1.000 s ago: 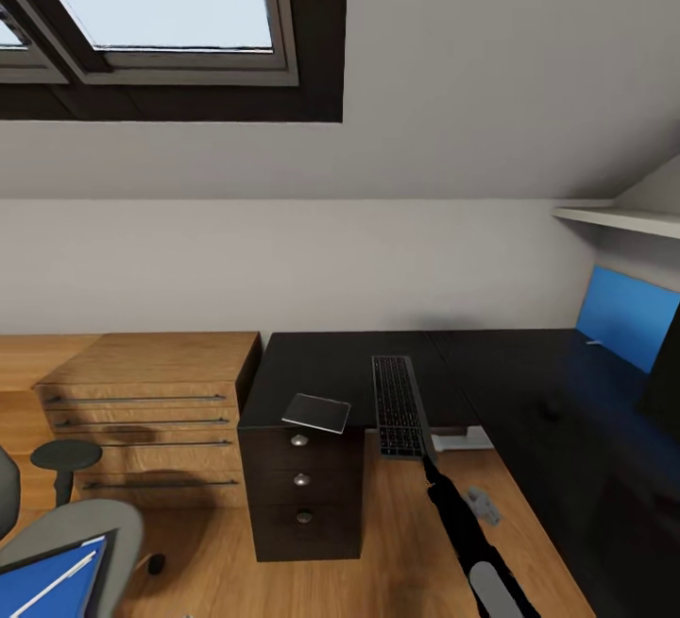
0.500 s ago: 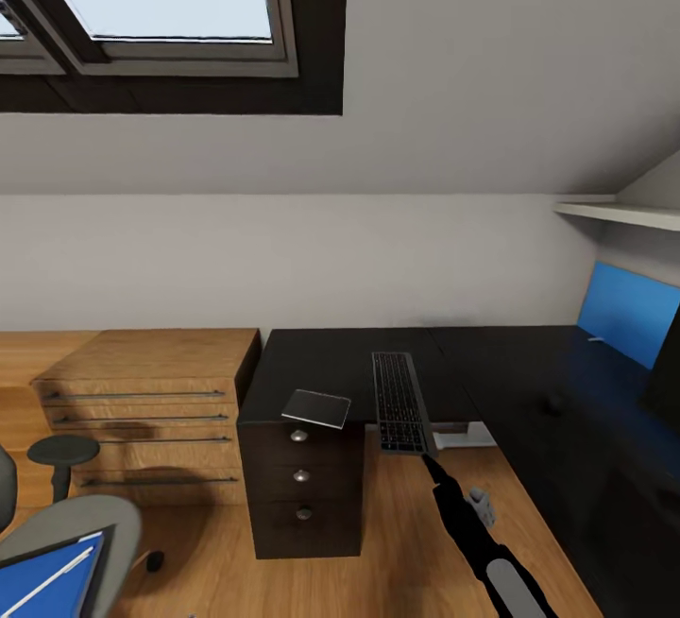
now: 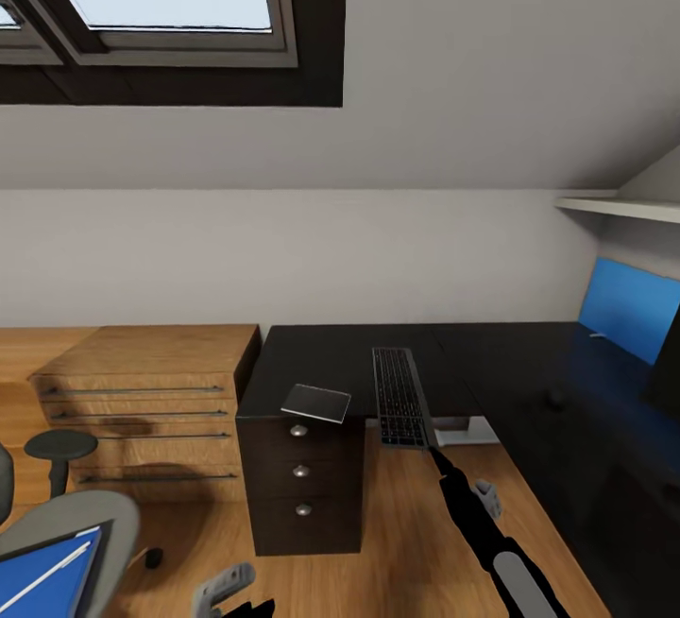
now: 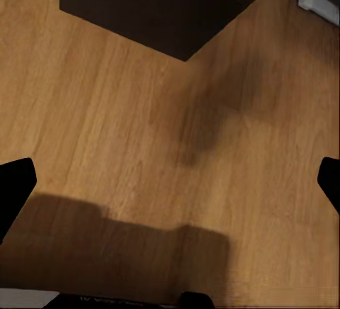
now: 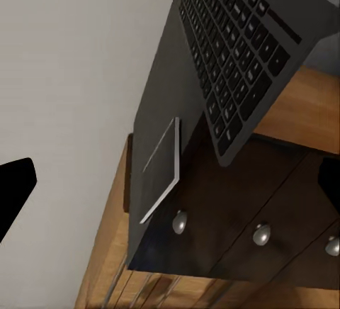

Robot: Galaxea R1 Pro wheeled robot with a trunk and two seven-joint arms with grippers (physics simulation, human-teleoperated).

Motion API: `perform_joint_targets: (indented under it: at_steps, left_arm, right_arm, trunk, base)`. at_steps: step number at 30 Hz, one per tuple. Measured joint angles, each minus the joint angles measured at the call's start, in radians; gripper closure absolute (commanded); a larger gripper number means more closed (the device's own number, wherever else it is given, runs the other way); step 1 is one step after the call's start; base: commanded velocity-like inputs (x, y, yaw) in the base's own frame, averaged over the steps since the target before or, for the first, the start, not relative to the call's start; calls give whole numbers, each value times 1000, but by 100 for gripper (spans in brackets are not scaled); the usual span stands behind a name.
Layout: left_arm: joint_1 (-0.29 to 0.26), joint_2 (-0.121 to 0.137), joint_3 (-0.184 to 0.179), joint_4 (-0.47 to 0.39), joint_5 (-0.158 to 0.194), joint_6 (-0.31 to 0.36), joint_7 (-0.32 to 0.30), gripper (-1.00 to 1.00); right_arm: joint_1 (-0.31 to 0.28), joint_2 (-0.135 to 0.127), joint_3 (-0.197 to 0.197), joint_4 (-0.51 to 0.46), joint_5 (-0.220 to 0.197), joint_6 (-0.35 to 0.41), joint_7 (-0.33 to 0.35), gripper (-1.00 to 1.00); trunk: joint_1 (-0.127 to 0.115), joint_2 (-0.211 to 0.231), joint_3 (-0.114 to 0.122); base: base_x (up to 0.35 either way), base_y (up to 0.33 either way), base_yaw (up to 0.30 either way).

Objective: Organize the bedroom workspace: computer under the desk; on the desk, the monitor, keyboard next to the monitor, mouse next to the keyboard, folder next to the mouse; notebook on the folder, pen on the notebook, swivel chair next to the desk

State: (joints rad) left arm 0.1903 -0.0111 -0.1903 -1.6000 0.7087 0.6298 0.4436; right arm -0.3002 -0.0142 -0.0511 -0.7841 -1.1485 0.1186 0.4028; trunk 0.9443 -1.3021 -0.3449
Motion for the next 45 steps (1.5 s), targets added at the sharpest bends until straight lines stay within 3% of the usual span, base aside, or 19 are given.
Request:
perform_joint_targets:
  at_steps: [45]
  left_arm:
    - [0,-5,5,24,0,-17,4,-100]
  right_arm:
    - [0,-9,4,3,19,-14,-7,-100]
  trunk:
    - [173,-315,-141]
  base:
    - [0,0,0]
